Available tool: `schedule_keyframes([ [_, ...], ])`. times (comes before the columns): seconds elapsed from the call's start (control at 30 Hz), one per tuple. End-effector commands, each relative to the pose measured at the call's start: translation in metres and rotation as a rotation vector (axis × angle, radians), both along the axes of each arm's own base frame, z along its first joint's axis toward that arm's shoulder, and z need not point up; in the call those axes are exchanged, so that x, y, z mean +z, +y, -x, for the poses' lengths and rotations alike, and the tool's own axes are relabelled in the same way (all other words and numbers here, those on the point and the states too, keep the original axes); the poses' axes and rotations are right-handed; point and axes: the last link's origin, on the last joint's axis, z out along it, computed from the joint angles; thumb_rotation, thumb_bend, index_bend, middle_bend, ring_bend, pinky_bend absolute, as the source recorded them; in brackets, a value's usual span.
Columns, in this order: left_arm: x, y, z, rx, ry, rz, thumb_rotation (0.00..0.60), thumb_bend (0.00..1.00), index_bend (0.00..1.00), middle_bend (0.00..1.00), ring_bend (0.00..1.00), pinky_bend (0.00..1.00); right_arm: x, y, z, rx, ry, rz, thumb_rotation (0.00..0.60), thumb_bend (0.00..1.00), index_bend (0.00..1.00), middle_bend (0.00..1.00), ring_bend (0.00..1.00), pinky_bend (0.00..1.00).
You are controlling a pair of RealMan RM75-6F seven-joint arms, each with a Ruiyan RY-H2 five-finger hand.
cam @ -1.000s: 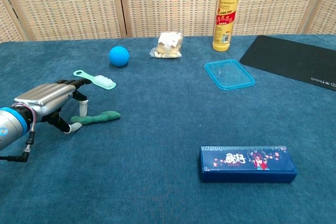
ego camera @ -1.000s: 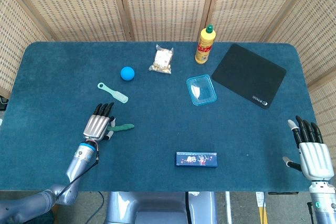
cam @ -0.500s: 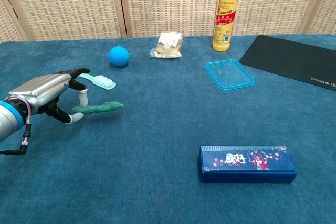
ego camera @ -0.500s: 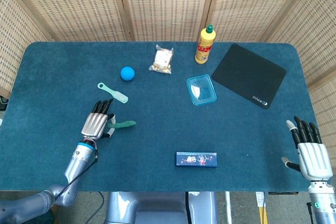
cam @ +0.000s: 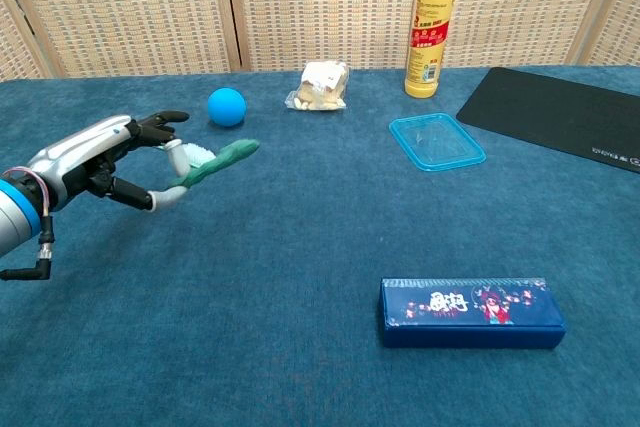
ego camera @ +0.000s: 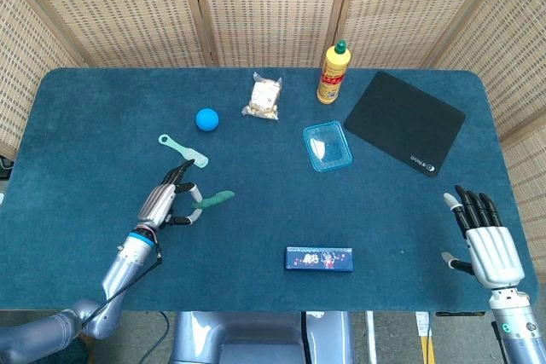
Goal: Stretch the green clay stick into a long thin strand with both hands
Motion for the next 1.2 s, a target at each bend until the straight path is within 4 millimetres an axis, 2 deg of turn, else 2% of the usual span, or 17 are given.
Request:
schedule_keyframes([
  [0.03,-0.008,-0.003,-0.023,-0.042,-0.148,0.065,0.600,0.48,0.77,0.00,0.00,0.00,-0.003,-0.014,-0.010,0.055,-0.059,-0.064,0.600,0.00,0.09,0.00,0.00,0.00],
  [0.33,-0.037,0.006,-0.068,-0.076,-0.263,0.128,0.600,0.48,0.77,0.00,0.00,0.00,-0.007,-0.048,-0.054,0.176,-0.239,-0.190,0.600,0.00,0.23,0.00,0.00,0.00],
  [0.5,-0.053,0.012,-0.091,-0.086,-0.285,0.156,0.600,0.48,0.77,0.00,0.00,0.00,-0.014,-0.065,-0.078,0.221,-0.272,-0.239,0.600,0.00,0.32,0.01,0.00,0.00],
  [0.77,-0.075,0.014,-0.125,-0.106,-0.298,0.202,0.600,0.48,0.78,0.00,0.00,0.00,-0.033,-0.091,-0.113,0.302,-0.239,-0.282,0.600,0.14,0.40,0.05,0.00,0.00],
  [1.03,-0.089,0.011,-0.158,-0.134,-0.302,0.242,0.600,0.48,0.78,0.00,0.00,0.00,-0.053,-0.102,-0.141,0.386,-0.192,-0.317,0.600,0.20,0.44,0.05,0.00,0.00],
  [1.2,-0.096,0.007,-0.169,-0.141,-0.299,0.260,0.600,0.48,0.78,0.00,0.00,0.00,-0.062,-0.106,-0.151,0.425,-0.153,-0.314,0.600,0.21,0.44,0.05,0.00,0.00],
])
